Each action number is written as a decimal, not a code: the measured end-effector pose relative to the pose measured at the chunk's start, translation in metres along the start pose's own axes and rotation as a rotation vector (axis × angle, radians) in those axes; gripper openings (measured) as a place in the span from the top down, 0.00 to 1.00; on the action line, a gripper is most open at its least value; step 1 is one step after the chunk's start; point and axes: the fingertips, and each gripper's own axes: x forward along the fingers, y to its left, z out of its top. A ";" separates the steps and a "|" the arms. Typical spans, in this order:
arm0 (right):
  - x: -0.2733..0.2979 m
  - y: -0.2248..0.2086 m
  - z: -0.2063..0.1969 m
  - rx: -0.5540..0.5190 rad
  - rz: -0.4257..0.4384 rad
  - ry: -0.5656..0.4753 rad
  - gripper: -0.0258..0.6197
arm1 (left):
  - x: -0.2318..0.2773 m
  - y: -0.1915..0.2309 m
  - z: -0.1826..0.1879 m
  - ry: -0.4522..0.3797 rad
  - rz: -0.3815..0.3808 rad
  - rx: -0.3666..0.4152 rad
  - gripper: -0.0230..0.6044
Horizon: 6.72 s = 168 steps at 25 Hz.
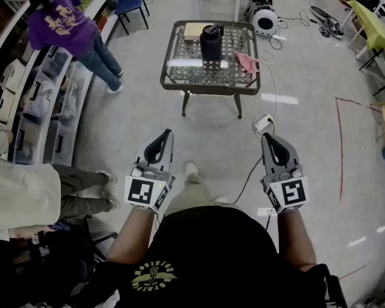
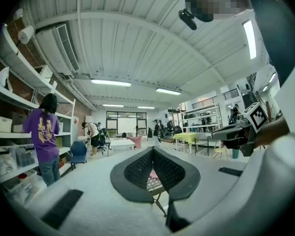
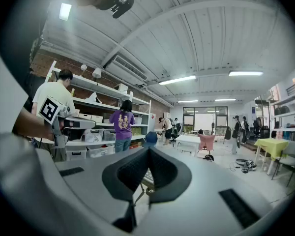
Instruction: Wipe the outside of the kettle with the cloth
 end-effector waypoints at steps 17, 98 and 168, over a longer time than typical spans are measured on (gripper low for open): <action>0.122 -0.023 -0.004 0.034 -0.040 -0.035 0.94 | 0.106 0.104 -0.014 -0.006 -0.060 -0.006 0.95; 0.367 -0.178 0.009 0.061 -0.094 0.045 0.94 | 0.395 0.233 -0.049 0.110 -0.185 -0.106 0.95; 0.498 -0.305 -0.045 0.112 -0.306 0.280 0.94 | 0.580 0.278 -0.089 0.238 -0.406 -0.084 0.95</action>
